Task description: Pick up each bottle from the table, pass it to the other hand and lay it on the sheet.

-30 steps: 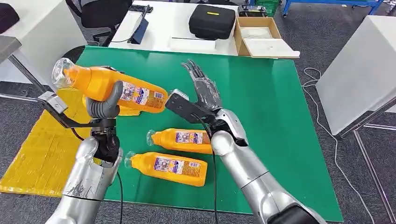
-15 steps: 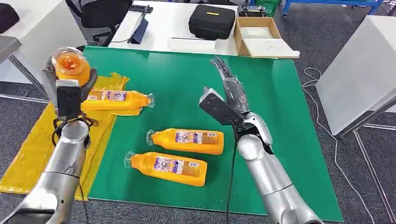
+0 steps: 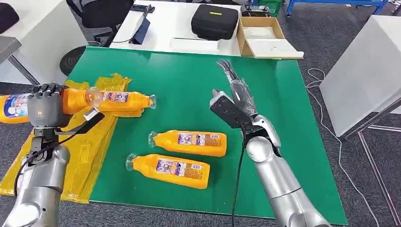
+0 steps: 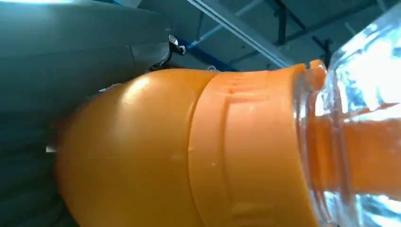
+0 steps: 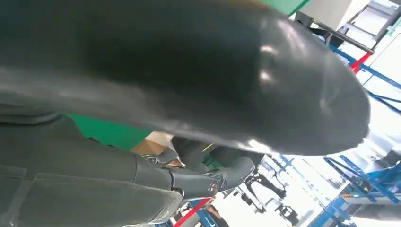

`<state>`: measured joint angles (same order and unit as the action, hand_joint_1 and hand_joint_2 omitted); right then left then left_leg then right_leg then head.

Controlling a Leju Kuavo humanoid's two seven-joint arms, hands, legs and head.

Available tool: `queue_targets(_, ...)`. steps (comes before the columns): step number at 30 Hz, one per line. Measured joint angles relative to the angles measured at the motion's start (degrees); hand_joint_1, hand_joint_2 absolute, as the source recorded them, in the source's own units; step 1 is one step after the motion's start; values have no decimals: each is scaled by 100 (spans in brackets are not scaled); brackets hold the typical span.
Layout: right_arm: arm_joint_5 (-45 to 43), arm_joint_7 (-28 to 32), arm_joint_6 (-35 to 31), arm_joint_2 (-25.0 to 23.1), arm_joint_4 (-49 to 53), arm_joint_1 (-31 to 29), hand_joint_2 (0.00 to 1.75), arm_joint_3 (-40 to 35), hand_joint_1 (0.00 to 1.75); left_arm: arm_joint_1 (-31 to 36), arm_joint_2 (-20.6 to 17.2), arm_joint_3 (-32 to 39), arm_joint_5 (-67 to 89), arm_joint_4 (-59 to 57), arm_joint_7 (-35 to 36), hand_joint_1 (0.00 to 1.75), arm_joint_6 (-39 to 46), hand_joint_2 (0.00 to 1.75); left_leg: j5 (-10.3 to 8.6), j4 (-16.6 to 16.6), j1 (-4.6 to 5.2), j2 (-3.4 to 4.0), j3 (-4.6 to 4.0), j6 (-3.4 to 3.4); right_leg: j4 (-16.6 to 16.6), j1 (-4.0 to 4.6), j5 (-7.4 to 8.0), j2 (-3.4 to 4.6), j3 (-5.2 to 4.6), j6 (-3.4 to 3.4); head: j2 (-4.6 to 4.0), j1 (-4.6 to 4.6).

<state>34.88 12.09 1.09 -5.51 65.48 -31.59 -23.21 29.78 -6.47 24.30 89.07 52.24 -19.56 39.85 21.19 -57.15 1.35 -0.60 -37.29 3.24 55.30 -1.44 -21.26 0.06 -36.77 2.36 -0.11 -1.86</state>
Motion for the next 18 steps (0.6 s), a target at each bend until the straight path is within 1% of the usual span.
queue_targets(4, -81, 48, 17, 11, -63, -49, 0, -24, 0, -234, -74, -111, 2, 37, 137, 175, 0, 175, 0, 0, 0, 0, 1, 0, -1, 0, 0, 0, 0, 0, 0, 0)
queue_targets(9, -147, 98, 50, 24, -149, -115, 0, -90, 0, -383, -114, -192, -96, 48, 91, 175, 0, 175, -1, 0, 0, 0, 0, 0, 0, 0, 2, 0, 1, 1, 0, 0)
queue_targets(13, -262, 205, 72, 24, -418, -324, 0, -223, 0, -541, -63, -186, -254, 94, -383, 175, 0, 175, -1, 0, 0, 1, 0, 0, 0, 0, 2, 1, -2, 0, 0, 0)
queue_targets(17, -339, 251, 63, -24, -669, -481, 0, -354, 0, -675, 164, -179, -260, 181, -835, 175, 0, 175, -1, -1, 0, -4, 0, 0, -1, 0, 2, -3, -1, 0, 0, -2)
queue_targets(18, -365, 258, 61, -31, -737, -524, 0, -404, 0, -694, 247, -186, -201, 203, -859, 169, 0, 175, -1, -1, 0, -4, 0, 0, -1, 0, 2, -3, -1, 0, 0, 2)
